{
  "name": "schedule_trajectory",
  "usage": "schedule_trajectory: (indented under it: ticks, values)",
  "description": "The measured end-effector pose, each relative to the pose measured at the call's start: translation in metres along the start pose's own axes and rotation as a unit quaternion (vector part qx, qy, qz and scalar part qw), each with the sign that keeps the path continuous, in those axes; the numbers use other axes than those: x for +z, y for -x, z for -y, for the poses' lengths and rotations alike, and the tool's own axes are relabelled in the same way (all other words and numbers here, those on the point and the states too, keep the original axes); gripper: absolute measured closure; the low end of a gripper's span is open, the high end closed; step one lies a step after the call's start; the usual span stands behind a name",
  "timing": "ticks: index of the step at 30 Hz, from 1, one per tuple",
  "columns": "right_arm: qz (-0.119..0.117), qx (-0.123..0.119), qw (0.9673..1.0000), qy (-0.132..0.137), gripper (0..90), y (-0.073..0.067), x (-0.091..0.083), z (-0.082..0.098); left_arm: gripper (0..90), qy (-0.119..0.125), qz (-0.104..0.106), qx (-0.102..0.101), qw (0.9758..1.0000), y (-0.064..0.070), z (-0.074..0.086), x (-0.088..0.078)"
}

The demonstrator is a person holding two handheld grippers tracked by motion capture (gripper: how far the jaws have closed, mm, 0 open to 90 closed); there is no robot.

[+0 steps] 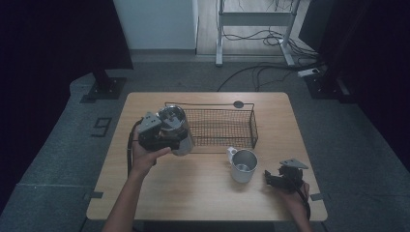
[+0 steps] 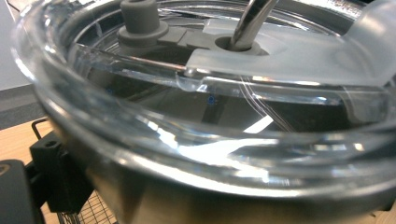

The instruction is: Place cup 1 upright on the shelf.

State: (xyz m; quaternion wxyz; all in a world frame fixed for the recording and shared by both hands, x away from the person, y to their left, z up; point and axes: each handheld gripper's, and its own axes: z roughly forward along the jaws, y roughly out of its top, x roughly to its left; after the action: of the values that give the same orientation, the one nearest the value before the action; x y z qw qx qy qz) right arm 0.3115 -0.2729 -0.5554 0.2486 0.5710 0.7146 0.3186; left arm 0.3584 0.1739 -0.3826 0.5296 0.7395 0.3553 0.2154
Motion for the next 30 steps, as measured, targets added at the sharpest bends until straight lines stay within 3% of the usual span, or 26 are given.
schedule_trajectory:
  ticks: [30]
  values:
    - [-0.001,0.000,1.0000,-0.001,13.0,0.000,0.000,0.000,4.3,-0.011,-0.005,0.009,0.9999,-0.006,-0.014,0.020]
